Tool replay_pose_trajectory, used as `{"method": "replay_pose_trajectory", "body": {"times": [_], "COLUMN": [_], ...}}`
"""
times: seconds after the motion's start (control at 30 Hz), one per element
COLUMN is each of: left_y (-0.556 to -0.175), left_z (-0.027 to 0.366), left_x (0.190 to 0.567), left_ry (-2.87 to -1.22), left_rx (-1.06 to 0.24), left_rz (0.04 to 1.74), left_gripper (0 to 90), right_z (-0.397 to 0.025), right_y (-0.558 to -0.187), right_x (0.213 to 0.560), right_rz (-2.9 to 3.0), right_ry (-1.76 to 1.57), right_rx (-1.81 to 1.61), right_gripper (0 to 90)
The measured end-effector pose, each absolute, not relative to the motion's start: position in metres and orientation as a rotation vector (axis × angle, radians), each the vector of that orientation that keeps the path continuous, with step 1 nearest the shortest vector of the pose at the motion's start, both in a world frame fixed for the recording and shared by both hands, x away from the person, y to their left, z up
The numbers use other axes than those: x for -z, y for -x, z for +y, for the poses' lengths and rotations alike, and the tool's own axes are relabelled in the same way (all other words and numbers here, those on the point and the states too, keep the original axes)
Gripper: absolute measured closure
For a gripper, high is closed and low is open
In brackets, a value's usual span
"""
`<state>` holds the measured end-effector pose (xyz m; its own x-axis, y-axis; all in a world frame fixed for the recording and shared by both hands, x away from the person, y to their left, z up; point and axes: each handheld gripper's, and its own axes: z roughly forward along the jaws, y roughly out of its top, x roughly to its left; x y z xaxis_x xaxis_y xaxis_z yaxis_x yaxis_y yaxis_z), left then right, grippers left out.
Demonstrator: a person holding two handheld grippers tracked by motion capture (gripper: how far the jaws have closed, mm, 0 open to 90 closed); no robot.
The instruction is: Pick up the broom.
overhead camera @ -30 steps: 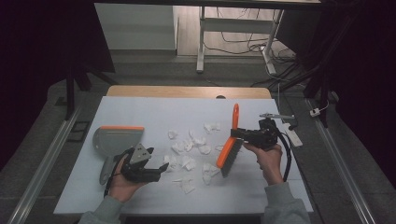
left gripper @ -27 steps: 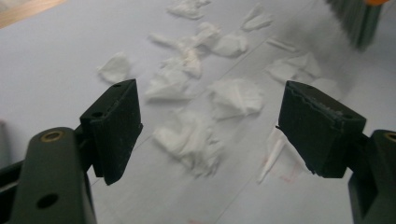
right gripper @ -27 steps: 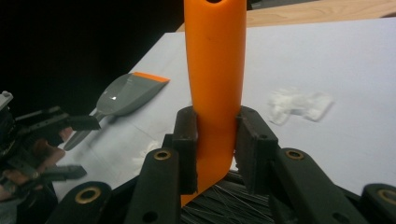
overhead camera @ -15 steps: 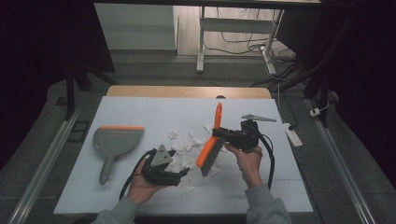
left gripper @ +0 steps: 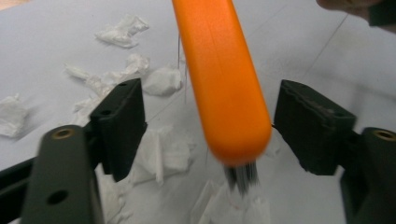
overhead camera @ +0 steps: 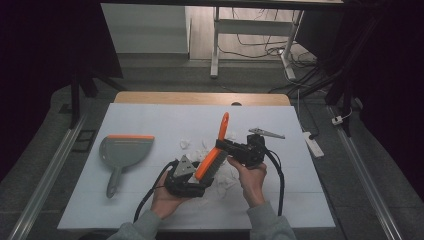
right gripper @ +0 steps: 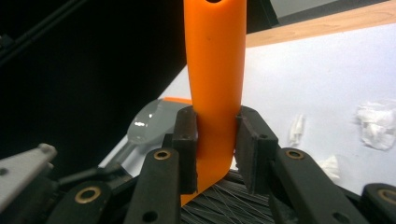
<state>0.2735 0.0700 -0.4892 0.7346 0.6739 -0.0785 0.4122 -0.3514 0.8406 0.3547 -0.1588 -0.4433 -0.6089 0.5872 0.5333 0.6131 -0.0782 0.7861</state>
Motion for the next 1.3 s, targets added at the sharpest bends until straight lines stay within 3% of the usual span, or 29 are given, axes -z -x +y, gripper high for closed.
{"method": "replay_pose_trajectory", "body": {"times": [0.2,0.27,0.33,0.63,0.73,0.87,1.3], "left_y": [-0.281,-0.281,-0.283,-0.286,-0.288,-0.288,-0.290], "left_z": [0.068,0.068,0.071,0.080,0.086,0.095,0.101], "left_x": [0.497,0.497,0.497,0.495,0.494,0.491,0.475], "left_ry": [-1.951,-1.951,-1.949,-1.992,-2.001,-2.010,-2.201], "left_rx": [-0.345,-0.348,-0.320,-0.330,-0.330,-0.334,-0.305], "left_rz": [0.876,0.876,0.881,0.884,0.892,0.893,0.799], "left_gripper": [57.0,72.9,77.1,80.2,80.2,80.2,80.2], "right_z": [-0.156,-0.156,-0.155,-0.151,-0.151,-0.156,-0.185], "right_y": [-0.350,-0.348,-0.346,-0.347,-0.347,-0.344,-0.317], "right_x": [0.445,0.446,0.446,0.446,0.443,0.438,0.424], "right_rz": [-2.075,-2.074,-2.077,-2.130,-2.227,-2.356,-2.798], "right_ry": [1.389,1.386,1.385,1.355,1.340,1.286,0.909], "right_rx": [1.846,1.849,1.856,1.837,1.816,1.789,1.613], "right_gripper": [70.7,70.6,70.6,67.6,55.4,45.5,39.3]}}
